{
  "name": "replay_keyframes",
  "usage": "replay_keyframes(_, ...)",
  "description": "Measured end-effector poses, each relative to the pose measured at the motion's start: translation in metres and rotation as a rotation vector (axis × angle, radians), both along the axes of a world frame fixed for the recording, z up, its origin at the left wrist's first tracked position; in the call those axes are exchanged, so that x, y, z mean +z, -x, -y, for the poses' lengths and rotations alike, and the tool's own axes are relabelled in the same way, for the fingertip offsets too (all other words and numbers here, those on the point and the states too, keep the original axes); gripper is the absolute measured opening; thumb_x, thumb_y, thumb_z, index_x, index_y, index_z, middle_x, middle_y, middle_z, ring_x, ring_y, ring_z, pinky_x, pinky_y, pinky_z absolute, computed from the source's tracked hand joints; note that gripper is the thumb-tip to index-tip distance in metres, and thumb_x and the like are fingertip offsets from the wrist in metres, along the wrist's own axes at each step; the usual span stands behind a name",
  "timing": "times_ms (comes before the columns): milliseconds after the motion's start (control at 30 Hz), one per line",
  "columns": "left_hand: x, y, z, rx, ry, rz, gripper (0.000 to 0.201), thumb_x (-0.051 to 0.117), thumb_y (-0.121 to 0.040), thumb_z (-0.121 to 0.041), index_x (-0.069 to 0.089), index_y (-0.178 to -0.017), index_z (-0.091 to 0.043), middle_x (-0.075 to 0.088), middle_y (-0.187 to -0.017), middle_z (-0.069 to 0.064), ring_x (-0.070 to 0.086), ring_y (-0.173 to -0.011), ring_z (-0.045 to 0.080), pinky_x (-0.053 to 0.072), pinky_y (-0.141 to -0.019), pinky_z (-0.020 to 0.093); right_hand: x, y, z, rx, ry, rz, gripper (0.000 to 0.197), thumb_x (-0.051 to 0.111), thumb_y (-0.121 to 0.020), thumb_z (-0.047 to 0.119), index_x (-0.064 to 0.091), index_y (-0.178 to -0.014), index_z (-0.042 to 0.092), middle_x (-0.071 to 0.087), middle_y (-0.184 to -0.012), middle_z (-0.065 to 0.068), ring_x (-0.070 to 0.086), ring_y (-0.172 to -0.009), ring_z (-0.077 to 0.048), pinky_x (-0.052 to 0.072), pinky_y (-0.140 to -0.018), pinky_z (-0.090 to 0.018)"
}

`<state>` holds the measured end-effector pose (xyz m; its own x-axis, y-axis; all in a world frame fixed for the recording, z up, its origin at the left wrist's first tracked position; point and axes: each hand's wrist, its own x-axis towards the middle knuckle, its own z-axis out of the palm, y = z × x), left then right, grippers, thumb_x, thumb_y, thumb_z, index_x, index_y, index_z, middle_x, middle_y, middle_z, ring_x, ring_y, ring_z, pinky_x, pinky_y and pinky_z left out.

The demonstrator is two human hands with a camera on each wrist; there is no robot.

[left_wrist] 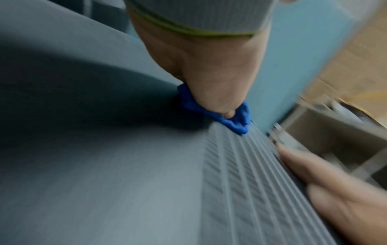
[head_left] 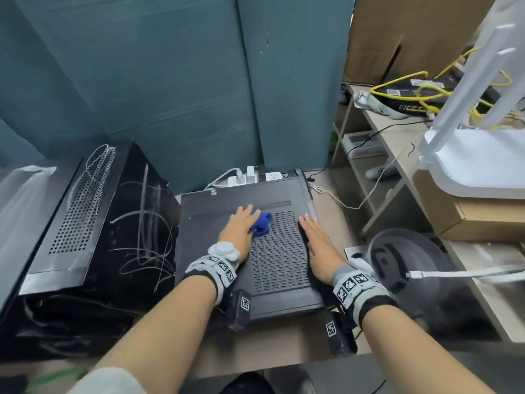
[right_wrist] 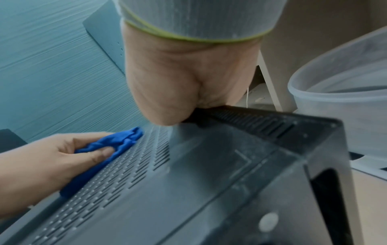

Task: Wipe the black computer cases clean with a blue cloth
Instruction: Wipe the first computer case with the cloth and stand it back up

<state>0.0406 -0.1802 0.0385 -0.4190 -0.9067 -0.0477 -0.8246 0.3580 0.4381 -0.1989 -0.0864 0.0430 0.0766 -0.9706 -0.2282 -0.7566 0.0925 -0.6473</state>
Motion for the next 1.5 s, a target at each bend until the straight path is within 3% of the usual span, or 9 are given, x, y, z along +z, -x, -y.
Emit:
replay_keyframes(200, 0.005, -0.001, 0.038, 0.328, 0.002, 0.081, 0.046, 0.042, -0.103, -0.009, 0.041, -0.148, -0.012, 0.021, -0.164, 0.011, 0.015, -0.152, 0.033, 0.025, -0.12, 0.049, 0.013, -0.013, 0.001, -0.034, -0.07, -0.063, 0.09, 0.033, -0.093, -0.015, 0.003, -0.163, 0.031, -0.009, -0.169, 0.015, -0.013, -0.154, -0.005, -0.003, -0.126, -0.049)
replay_keyframes(467, 0.001, 0.073, -0.019, -0.334, 0.005, 0.059, 0.057, 0.051, -0.099, -0.007, 0.038, -0.153, -0.019, 0.022, -0.165, 0.007, 0.014, -0.153, 0.031, 0.017, -0.123, 0.044, 0.0, -0.01, 0.015, -0.247, 0.042, 0.047, 0.086, 0.039, -0.085, -0.009, 0.023, -0.161, 0.026, 0.038, -0.156, -0.008, 0.034, -0.144, -0.029, 0.025, -0.122, -0.044)
replay_keyframes(567, 0.003, 0.033, 0.01, -0.107, 0.109, 0.037, 0.05, 0.059, -0.095, -0.026, 0.049, -0.144, -0.033, 0.04, -0.153, 0.003, 0.036, -0.141, 0.031, 0.036, -0.109, 0.041, 0.011, -0.013, 0.024, -0.344, 0.012, -0.096, 0.089, 0.037, -0.082, -0.01, 0.023, -0.16, 0.031, 0.041, -0.138, -0.008, 0.037, -0.125, -0.033, 0.032, -0.113, -0.046)
replay_keyframes(700, 0.007, 0.001, 0.044, 0.135, 0.172, 0.141, 0.043, 0.061, -0.095, -0.034, 0.057, -0.136, -0.044, 0.044, -0.12, 0.001, 0.046, -0.108, 0.026, 0.038, -0.089, 0.037, 0.005, -0.008, 0.027, -0.427, -0.016, -0.18, 0.068, 0.036, -0.09, -0.003, 0.038, -0.151, 0.027, 0.037, -0.124, -0.009, 0.037, -0.117, -0.033, 0.037, -0.107, -0.046)
replay_keyframes(833, 0.012, 0.017, 0.075, 0.208, 0.071, 0.101, 0.046, 0.065, -0.091, -0.026, 0.059, -0.135, -0.037, 0.047, -0.118, 0.006, 0.051, -0.108, 0.031, 0.045, -0.089, 0.037, -0.012, 0.0, 0.028, -0.399, -0.005, -0.169, 0.038, 0.037, -0.099, 0.007, 0.047, -0.134, 0.016, 0.037, -0.115, -0.007, 0.042, -0.117, -0.037, 0.039, -0.103, -0.047)
replay_keyframes(933, 0.014, 0.041, 0.097, 0.22, 0.036, 0.077, 0.052, 0.067, -0.087, -0.023, 0.056, -0.137, -0.032, 0.05, -0.128, 0.01, 0.052, -0.117, 0.034, 0.049, -0.091, 0.039, -0.031, 0.009, 0.02, -0.39, -0.029, -0.002, 0.043, 0.031, -0.105, 0.026, 0.033, -0.147, 0.034, 0.044, -0.132, -0.01, 0.038, -0.127, -0.036, 0.035, -0.111, -0.051)
replay_keyframes(1067, 0.021, 0.071, 0.121, 0.162, 0.073, 0.052, 0.039, 0.071, -0.085, -0.024, 0.062, -0.123, -0.028, 0.056, -0.12, 0.007, 0.054, -0.111, 0.031, 0.041, -0.082, 0.036, -0.037, 0.015, 0.018, -0.378, -0.099, 0.088, 0.047, 0.017, -0.102, 0.051, 0.015, -0.149, 0.06, 0.046, -0.141, -0.008, 0.041, -0.127, -0.038, 0.031, -0.113, -0.053)
replay_keyframes(1233, 0.018, 0.114, 0.116, 0.005, 0.019, -0.084, 0.026, 0.07, -0.086, -0.023, 0.073, -0.112, -0.024, 0.052, -0.114, 0.007, 0.054, -0.106, 0.03, 0.045, -0.092, 0.033, -0.04, 0.019, 0.016, -0.388, -0.113, 0.143, 0.05, 0.012, -0.098, 0.061, 0.01, -0.148, 0.064, 0.044, -0.143, -0.009, 0.039, -0.131, -0.033, 0.027, -0.117, -0.05)
replay_keyframes(1500, 0.014, 0.116, 0.072, -0.387, 0.035, -0.037, 0.028, 0.066, -0.084, -0.051, 0.061, -0.1, -0.027, 0.049, -0.098, 0.0, 0.054, -0.093, 0.026, 0.048, -0.073, 0.038, -0.053, 0.019, 0.014, -0.505, -0.134, 0.245, 0.064, 0.0, -0.091, 0.072, 0.016, -0.152, 0.061, 0.039, -0.153, -0.002, 0.031, -0.141, -0.028, 0.019, -0.123, -0.045)
